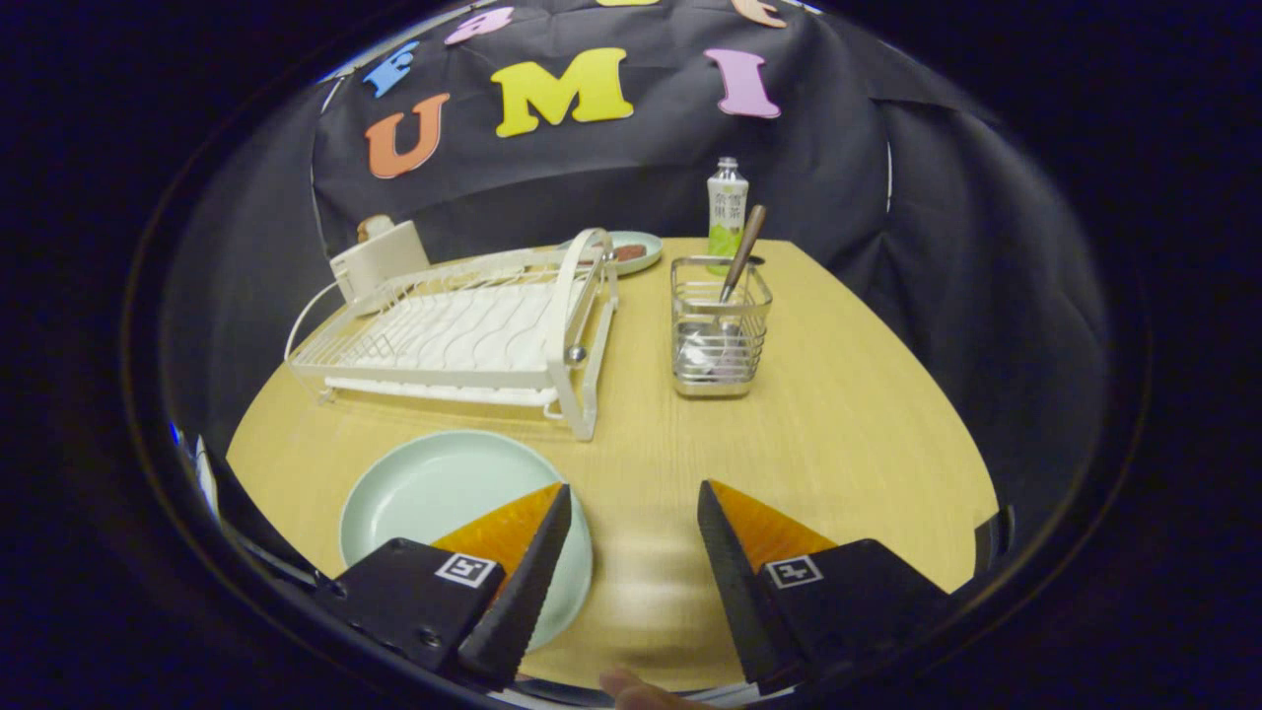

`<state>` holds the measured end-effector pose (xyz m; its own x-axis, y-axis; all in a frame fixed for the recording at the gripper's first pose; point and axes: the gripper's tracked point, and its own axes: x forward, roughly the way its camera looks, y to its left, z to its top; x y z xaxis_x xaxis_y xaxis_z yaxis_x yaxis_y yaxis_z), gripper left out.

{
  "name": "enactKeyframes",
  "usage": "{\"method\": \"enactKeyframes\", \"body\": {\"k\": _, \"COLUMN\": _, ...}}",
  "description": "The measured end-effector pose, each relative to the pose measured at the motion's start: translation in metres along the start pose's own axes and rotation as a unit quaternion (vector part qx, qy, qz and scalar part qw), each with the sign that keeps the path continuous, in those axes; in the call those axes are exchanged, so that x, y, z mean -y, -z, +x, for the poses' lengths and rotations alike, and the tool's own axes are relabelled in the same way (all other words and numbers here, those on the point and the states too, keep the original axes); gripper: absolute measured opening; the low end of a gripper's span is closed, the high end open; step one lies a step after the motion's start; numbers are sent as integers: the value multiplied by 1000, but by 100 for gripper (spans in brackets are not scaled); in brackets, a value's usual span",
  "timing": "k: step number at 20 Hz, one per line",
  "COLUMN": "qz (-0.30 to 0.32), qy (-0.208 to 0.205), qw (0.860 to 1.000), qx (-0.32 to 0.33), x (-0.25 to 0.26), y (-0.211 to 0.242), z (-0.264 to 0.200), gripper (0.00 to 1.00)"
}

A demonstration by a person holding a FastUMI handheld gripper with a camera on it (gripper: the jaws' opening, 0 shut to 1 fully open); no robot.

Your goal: Take the plate from the dish rack, then take the spoon from the basket and place it into the plate.

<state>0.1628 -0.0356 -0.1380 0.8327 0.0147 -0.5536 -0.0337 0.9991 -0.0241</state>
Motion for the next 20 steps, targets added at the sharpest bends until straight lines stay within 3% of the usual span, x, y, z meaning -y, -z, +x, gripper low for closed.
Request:
{"method": "enactKeyframes", "body": {"k": 2, "qz": 5, "qy": 10, "qw": 999, "qx": 47, "x": 18, "y": -25, "z": 1, "gripper": 86}}
{"method": "enactKeyframes", "body": {"k": 4, "qz": 17, "qy": 5, "qw": 997, "qx": 74, "x": 28, "y": -48, "z": 5, "gripper": 99}}
{"method": "enactKeyframes", "body": {"k": 10, "qz": -9, "qy": 19, "qw": 991, "qx": 134, "x": 56, "y": -121, "z": 40, "gripper": 100}}
{"method": "enactKeyframes", "body": {"k": 13, "qz": -20, "qy": 27, "qw": 990, "qx": 138, "x": 63, "y": -145, "z": 64, "gripper": 100}}
{"method": "enactKeyframes", "body": {"k": 20, "qz": 39, "qy": 29, "qw": 992, "qx": 113, "x": 75, "y": -187, "z": 121, "gripper": 100}}
